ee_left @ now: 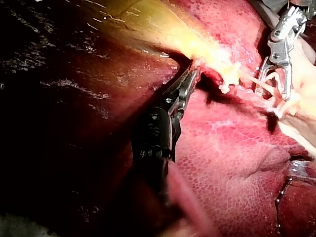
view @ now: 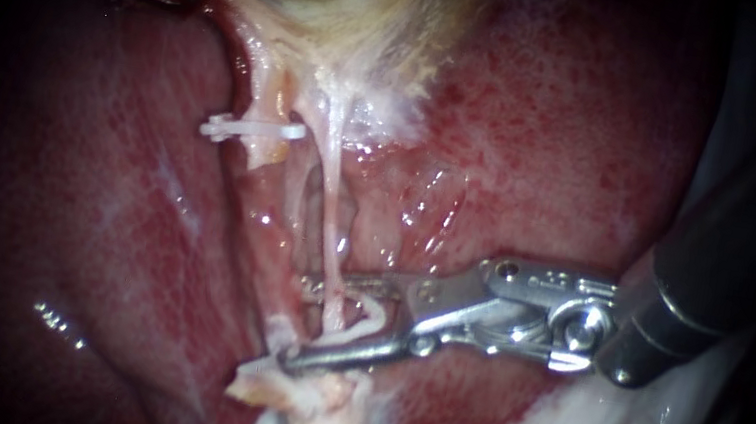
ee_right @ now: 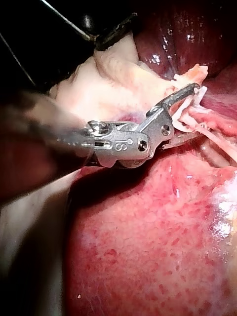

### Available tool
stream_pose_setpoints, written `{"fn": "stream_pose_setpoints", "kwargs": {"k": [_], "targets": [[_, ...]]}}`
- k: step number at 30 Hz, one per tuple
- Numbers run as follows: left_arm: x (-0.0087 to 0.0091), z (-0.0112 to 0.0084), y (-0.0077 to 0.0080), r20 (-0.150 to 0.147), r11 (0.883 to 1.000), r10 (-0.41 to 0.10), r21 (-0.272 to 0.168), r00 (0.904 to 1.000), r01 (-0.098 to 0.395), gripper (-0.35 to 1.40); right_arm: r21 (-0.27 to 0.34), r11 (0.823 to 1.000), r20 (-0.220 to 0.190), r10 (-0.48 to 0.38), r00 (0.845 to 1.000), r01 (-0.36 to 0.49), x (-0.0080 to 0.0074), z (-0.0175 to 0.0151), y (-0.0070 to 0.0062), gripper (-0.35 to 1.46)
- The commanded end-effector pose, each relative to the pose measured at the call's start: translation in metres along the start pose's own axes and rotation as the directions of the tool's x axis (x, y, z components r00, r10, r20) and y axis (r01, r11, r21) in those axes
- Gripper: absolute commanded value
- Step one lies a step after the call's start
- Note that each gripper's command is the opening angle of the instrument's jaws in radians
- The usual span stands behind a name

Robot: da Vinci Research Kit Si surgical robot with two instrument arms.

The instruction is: Clipping first clip right tube

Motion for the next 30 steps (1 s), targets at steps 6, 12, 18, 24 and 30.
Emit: {"fn": "stream_pose_setpoints", "kwargs": {"k": [6,12,18,24,30], "targets": [[0.0,0.0,0.0,0.0,1.0,0.0,0.0,1.0,0.0,-0.35,0.066,0.998,-0.05,0.017,0.999,-0.014,0.0018,0.0003,-0.0019,0.49],[0.0,0.0,0.0,0.0,1.0,0.0,0.0,1.0,0.0,-0.35,0.082,0.996,-0.077,0.038,0.996,-0.031,0.0028,0.0003,-0.0024,0.48],[0.0,0.0001,0.0,0.0,1.0,0.0,0.001,1.0,0.0,-0.35,0.082,0.996,-0.077,0.037,0.996,-0.031,0.0026,0.0001,-0.002,0.44],[0.0,0.0001,0.0,0.0,1.0,0.0,0.001,1.0,0.0,-0.35,0.081,0.996,-0.08,0.037,0.996,-0.03,0.0024,-0.0001,-0.0017,0.34],[0.0,0.0001,0.0,0.0,1.0,0.0,0.001,1.0,0.0,-0.35,0.095,0.995,-0.074,0.036,0.997,-0.029,0.0023,-0.0004,-0.0016,0.14]]}}
